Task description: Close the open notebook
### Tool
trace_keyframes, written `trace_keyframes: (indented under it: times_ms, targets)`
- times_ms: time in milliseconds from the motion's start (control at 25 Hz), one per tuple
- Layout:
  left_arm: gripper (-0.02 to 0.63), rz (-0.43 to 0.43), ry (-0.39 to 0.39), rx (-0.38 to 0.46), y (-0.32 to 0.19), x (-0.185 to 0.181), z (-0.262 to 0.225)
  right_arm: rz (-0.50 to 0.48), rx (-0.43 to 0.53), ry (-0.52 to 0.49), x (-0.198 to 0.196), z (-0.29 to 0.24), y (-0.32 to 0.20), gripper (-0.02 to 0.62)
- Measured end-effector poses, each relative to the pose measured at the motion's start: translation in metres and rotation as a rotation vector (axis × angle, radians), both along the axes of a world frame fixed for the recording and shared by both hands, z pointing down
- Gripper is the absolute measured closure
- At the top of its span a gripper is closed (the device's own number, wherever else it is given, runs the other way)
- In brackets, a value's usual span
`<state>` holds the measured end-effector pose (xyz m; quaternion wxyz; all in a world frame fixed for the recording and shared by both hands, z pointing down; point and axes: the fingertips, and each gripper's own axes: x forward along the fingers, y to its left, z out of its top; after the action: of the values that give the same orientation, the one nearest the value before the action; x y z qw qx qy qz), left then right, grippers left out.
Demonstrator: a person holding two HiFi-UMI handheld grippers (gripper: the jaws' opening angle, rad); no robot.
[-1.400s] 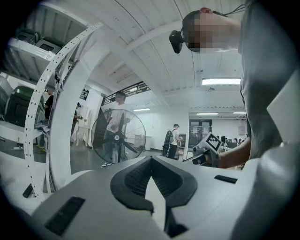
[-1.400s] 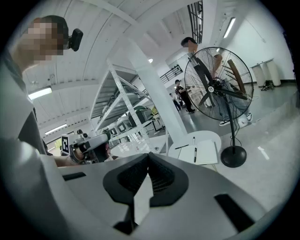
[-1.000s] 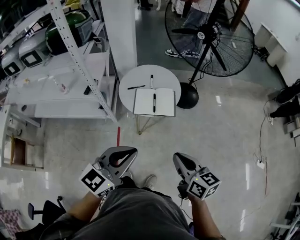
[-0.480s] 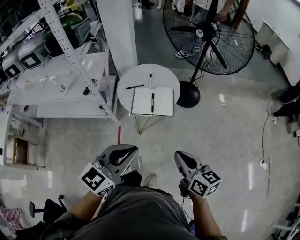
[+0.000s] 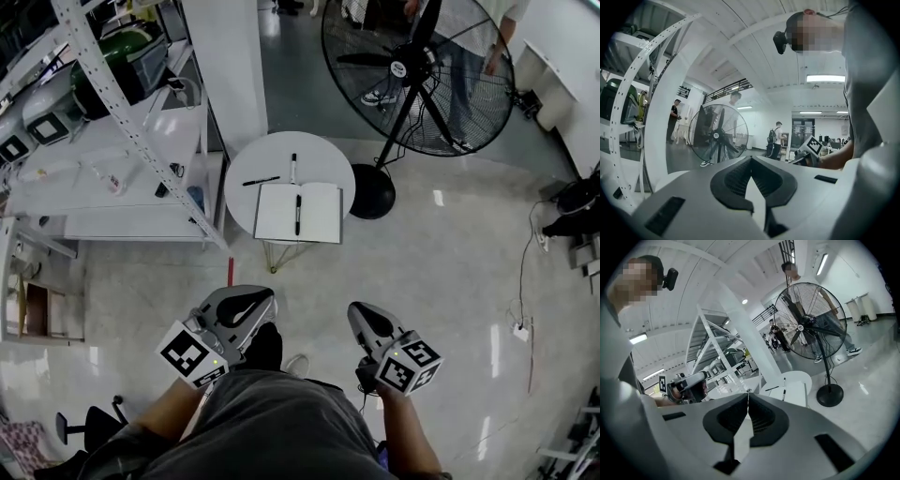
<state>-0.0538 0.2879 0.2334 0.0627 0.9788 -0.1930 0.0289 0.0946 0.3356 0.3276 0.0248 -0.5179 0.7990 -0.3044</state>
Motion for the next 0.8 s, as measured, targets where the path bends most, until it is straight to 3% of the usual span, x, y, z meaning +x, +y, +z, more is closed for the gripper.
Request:
trace_keyframes:
  times_ms: [240, 800]
  targets:
    - [0.591, 0.021, 0.0, -0.016, -0.045, 0.01, 0.011, 0.007, -0.028, 0.001, 0.006, 0.01, -0.041, 0.574]
    - [0.591, 0.053, 0.002, -0.068, -0.159, -0.006, 0.03, 0.037, -0.092, -0.012, -0.009, 0.025, -0.146, 0.574]
